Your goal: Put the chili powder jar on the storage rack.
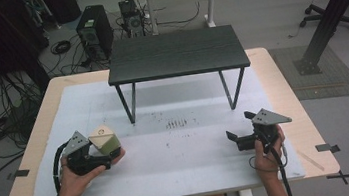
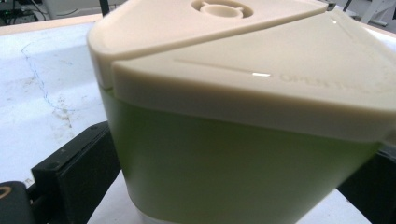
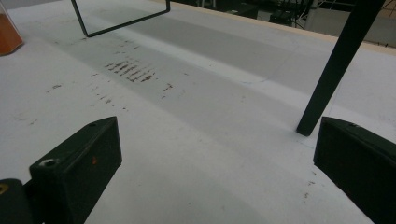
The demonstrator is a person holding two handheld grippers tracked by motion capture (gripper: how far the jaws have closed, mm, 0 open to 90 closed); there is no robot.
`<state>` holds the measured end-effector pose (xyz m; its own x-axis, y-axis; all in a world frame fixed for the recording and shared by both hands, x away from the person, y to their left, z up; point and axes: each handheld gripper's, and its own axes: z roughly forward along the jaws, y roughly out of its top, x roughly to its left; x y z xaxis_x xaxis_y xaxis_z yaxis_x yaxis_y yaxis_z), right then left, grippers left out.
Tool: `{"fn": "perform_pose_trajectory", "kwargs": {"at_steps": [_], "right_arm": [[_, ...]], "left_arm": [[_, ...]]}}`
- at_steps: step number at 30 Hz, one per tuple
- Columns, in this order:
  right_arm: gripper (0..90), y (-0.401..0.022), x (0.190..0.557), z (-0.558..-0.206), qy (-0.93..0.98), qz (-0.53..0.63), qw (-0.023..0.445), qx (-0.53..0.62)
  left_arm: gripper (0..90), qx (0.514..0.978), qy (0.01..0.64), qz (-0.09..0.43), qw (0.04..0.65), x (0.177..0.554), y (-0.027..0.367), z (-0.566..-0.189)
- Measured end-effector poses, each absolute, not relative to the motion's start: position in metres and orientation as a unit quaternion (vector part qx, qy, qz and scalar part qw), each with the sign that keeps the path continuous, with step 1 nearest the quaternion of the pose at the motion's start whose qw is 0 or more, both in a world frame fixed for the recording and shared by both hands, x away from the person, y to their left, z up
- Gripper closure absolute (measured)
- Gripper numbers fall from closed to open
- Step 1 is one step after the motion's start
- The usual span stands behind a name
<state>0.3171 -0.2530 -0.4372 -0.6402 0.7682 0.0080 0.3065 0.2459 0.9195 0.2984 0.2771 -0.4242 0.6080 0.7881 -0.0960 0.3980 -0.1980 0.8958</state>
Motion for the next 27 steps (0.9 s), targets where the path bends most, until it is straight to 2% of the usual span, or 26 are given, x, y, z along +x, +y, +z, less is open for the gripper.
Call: {"fn": "perform_pose_trajectory", "kwargs": {"at_steps": [27], "right_arm": [[0.7, -0.2527, 0.3176, -0.4374, 0.756, 0.499, 0.229, 0.356]], "left_arm": [[1.8, 0.748, 0.397, 0.198, 0.494, 0.2969, 0.2791, -0.4248]]}}
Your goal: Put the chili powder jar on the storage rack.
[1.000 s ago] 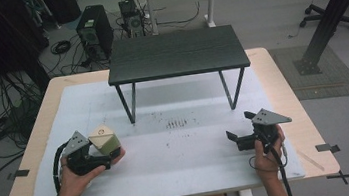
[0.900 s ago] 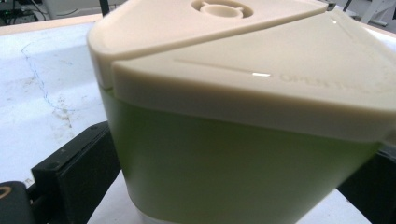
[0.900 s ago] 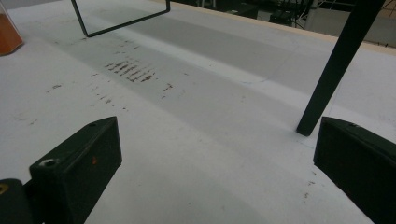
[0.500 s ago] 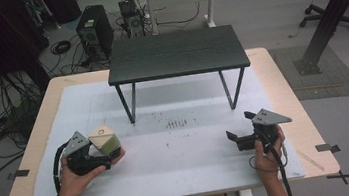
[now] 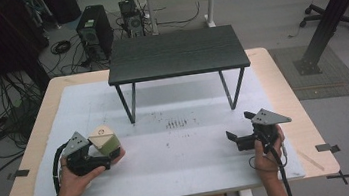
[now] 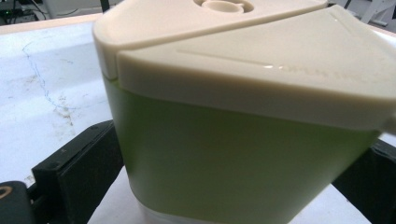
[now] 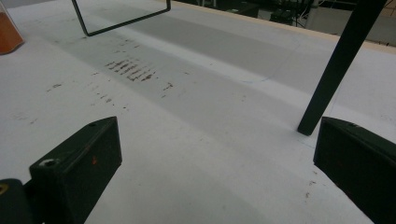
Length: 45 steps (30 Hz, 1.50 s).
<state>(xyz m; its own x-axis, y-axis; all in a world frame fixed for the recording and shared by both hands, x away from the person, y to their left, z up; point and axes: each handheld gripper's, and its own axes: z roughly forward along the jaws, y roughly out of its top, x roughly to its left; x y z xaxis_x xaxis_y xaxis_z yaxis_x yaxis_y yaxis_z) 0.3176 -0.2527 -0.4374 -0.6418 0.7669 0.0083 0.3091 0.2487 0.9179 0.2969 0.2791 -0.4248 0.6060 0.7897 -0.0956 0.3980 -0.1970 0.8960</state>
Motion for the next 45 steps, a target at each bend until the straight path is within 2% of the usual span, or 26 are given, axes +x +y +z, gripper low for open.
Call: {"fn": "perform_pose_trajectory", "kwargs": {"at_steps": [15, 34, 45], "right_arm": [[0.7, -0.2532, 0.3177, -0.4374, 0.756, 0.500, 0.229, 0.357], [0.7, -0.2534, 0.3178, -0.4375, 0.755, 0.499, 0.228, 0.358], [0.7, -0.2531, 0.3177, -0.4375, 0.756, 0.498, 0.229, 0.357]], "left_arm": [[4.0, 0.748, 0.396, 0.200, 0.493, 0.2982, 0.2777, -0.4277], [26.5, 0.748, 0.395, 0.206, 0.491, 0.2970, 0.2798, -0.4337], [27.6, 0.750, 0.390, 0.215, 0.489, 0.2960, 0.2791, -0.4341]]}}
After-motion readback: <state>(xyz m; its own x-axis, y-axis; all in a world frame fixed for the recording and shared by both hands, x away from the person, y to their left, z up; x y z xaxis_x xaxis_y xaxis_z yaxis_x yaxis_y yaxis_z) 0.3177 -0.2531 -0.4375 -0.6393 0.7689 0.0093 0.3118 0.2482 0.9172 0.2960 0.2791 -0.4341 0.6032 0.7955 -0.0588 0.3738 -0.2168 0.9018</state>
